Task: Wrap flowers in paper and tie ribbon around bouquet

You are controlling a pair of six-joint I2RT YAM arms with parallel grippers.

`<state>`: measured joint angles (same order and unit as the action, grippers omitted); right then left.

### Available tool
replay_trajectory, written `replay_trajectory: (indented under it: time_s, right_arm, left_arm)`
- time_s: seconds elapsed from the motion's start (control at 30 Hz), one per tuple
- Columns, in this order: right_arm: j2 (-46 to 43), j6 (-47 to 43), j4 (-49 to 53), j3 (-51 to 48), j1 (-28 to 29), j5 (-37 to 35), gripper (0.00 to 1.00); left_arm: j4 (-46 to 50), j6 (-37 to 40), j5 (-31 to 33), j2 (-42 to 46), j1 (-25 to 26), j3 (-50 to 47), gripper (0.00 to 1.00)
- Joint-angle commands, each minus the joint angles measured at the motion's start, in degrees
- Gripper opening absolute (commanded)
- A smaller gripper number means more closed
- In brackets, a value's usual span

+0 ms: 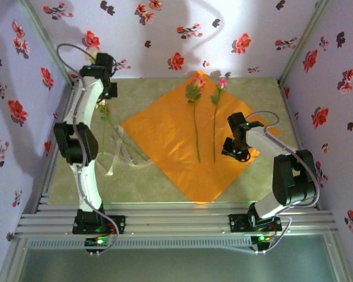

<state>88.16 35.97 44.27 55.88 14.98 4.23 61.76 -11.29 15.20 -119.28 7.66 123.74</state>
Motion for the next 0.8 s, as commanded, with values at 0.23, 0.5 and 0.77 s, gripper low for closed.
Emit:
replay_trajectory:
  time_s: [0.23,0.5,0.77]
  right_arm:
    - [-1.06,-0.24,-0.07,-0.96,-0.21,-0.1,0.4]
    - [-2.61,0.99,-1.69,-2.39,-0.33,0.37,0.4]
    - [-4.88,1.46,-1.34,-3.64,-0.53,0.34,0.4]
  left_arm:
    - [-38.72,-31.33,-46.53,5.65,14.97,-14.69,0.0]
    - [-60.84,-46.2,-48.15,-15.37,27.91,-2.76,0.0]
    - [-49.52,-40.98,-44.17,-31.94,30.07,14.8,0.0]
